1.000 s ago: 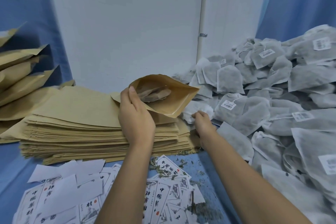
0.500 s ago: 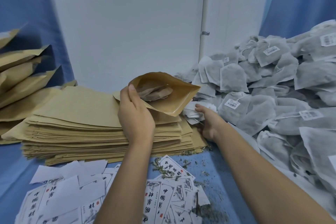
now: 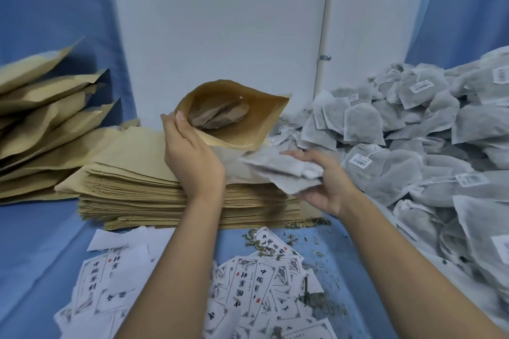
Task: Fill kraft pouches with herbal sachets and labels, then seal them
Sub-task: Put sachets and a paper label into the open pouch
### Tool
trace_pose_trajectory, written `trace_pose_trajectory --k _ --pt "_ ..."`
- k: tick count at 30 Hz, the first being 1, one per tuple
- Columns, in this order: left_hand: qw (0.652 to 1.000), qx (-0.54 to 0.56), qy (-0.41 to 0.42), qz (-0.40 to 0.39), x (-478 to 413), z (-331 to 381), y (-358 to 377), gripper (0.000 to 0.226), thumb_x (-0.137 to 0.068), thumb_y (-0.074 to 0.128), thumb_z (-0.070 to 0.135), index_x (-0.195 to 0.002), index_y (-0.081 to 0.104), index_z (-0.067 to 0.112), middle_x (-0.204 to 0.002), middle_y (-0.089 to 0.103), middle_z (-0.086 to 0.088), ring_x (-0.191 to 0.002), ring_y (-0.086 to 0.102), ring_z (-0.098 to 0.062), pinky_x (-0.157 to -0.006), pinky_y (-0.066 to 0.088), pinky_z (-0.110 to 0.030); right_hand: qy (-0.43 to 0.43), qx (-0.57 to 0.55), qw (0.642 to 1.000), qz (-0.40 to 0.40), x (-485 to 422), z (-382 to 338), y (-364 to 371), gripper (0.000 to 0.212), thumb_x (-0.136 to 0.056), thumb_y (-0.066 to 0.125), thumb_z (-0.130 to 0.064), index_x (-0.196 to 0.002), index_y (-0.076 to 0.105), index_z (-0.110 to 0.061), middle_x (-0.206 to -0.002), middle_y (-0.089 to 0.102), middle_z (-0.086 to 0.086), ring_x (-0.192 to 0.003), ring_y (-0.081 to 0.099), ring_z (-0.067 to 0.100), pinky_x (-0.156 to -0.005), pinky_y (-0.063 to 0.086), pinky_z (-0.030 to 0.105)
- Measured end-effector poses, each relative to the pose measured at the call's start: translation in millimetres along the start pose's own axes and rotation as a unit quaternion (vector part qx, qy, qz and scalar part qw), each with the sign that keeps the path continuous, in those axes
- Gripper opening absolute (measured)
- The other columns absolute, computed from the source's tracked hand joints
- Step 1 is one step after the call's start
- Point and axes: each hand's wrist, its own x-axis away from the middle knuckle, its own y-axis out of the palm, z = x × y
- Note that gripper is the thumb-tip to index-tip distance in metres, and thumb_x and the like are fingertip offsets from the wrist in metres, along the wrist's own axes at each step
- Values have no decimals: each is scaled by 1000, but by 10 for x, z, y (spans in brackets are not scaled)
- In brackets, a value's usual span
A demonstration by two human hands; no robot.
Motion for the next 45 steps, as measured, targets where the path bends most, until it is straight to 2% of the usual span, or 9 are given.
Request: trace_pose_trajectory --k 2,6,10,15,21,27,35,39,45 --pt "1000 -22 5 -10 -50 -40 -79 33 -103 32 25 -102 56 2 -83 57 1 -69 47 -6 -64 34 -12 74 29 992 -97 130 21 15 22 -61 72 -18 -81 74 -9 -116 64 18 -106 59 34 -92 51 42" --pt "992 -94 -3 -82 -23 -162 -224 33 -104 31 24 -106 56 3 -103 62 -16 -91 55 -24 -76 37 -21 92 5 970 -226 283 9 143 48 -56 80 -17 -103 74 -11 -110 69 10 -91 67 24 -76 56 35" --pt "976 -124 11 -177 123 -255 -289 41 -100 25 35 -115 54 9 -124 58 -20 -125 47 -37 -98 41 -50 38 -25 996 -78 223 -77 450 28 -74 61 -10 -99 73 -5 -97 67 11 -79 65 21 -68 54 29" --pt "968 -178 36 -175 244 -239 -245 44 -101 28 38 -122 57 13 -141 49 -9 -138 35 -22 -106 37 -40 -10 58 977 203 58 5 678 13 -94 50 -4 -101 60 -2 -84 61 12 -67 57 17 -47 50 23" --pt "964 -178 63 -186 603 -89 -199 49 -101 30 40 -125 57 9 -134 55 -9 -133 42 -22 -106 37 -40 -132 249 898 339 -196 147 979 20 -92 48 -9 -95 65 0 -97 63 16 -95 62 32 -78 50 39" --pt "963 -147 3 -226 612 2 -225 81 -82 8 66 -134 49 18 -138 52 -1 -131 43 -19 -104 37 -43 -23 353 907 230 -151 110 1203 29 -100 42 -13 -123 56 -2 -129 58 15 -119 54 28 -86 42 29" --pt "960 -144 0 -239 469 -41 -332 71 -86 10 63 -126 52 21 -115 62 5 -110 56 -18 -87 46 -41 11 209 966 155 -59 126 885 27 -95 46 -25 -107 64 -10 -89 69 6 -72 67 16 -73 55 26" --pt "957 -162 19 -241 572 -28 -373 66 -88 13 60 -130 50 25 -130 58 7 -124 49 -14 -94 45 -38 -24 411 886 211 -173 153 946 32 -96 42 -19 -109 63 2 -112 65 20 -103 62 35 -89 49 43" --pt "949 -165 21 -266 596 11 -396 70 -87 13 62 -133 50 25 -134 55 8 -128 46 -11 -100 42 -36 -50 600 763 235 -264 181 1026 27 -96 45 -17 -114 60 -3 -117 62 13 -109 58 30 -72 35 28"
